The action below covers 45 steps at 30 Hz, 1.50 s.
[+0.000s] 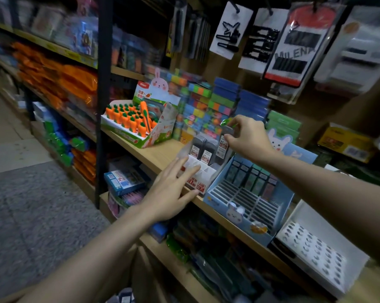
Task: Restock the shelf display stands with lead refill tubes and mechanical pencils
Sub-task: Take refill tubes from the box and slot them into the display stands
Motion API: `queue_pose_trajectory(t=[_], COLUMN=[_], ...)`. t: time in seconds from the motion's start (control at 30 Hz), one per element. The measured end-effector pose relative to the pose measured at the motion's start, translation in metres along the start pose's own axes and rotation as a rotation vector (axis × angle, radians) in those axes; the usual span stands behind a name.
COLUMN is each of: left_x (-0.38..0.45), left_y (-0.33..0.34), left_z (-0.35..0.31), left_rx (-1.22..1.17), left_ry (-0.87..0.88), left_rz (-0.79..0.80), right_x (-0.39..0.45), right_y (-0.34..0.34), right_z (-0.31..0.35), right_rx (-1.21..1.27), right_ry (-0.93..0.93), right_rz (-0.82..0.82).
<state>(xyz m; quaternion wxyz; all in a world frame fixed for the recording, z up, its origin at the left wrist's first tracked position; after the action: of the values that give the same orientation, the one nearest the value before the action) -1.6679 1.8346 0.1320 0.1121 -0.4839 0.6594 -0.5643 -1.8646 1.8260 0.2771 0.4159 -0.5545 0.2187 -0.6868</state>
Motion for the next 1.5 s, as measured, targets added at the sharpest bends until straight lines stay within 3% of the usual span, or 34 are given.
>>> queue_pose_trajectory(t=[0.17, 0.4, 0.6, 0.83, 1.0, 1.07, 1.27, 1.4, 1.5], left_x=[-0.002, -0.002, -0.003, -0.013, -0.01, -0.007, -0.005, -0.004, -0.002], left_y=[0.004, 0.004, 0.004, 0.003, -0.002, -0.001, 0.001, 0.001, -0.001], left_z=[0.003, -0.003, -0.007, -0.015, -0.033, -0.04, -0.037, -0.034, -0.032], left_rx=[-0.057, -0.127, -0.119, -0.098, -0.06, -0.065, -0.078, -0.083, -0.084], left_ry=[0.008, -0.023, -0.006, 0.04, 0.073, 0.075, 0.074, 0.086, 0.073], left_rz=[-0.016, 0.022, 0.051, 0.068, 0.068, 0.056, 0.083, 0.067, 0.071], right_x=[-0.003, -0.009, -0.016, -0.075, -0.171, -0.185, -0.2, -0.209, -0.22], right_y=[0.012, 0.019, 0.021, -0.031, -0.056, -0.057, -0.057, -0.063, -0.07], right_z=[-0.01, -0.013, -0.012, -0.015, -0.05, -0.059, -0.065, -0.067, -0.076], right_rx=[-0.136, -0.118, -0.235, 0.123, -0.363, -0.499, -0.455, -0.347, -0.26], right_ry=[0.074, 0.132, 0.029, -0.009, -0.178, -0.171, -0.287, -0.203, -0.033], right_rz=[0.151, 0.148, 0.063, -0.083, 0.236, 0.274, 0.251, 0.135, 0.126])
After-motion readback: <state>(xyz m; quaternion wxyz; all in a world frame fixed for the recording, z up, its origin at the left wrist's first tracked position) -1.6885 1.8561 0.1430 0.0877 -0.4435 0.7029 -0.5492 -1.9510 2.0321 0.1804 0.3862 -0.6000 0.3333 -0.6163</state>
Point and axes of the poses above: each hand's wrist, its own x-axis towards the middle knuckle, its own y-axis out of the palm, z = x × y, the point moved 1 cm from there along x, towards the middle knuckle, and after that the axes turned 7 degrees about x, right-handed, at the moved point
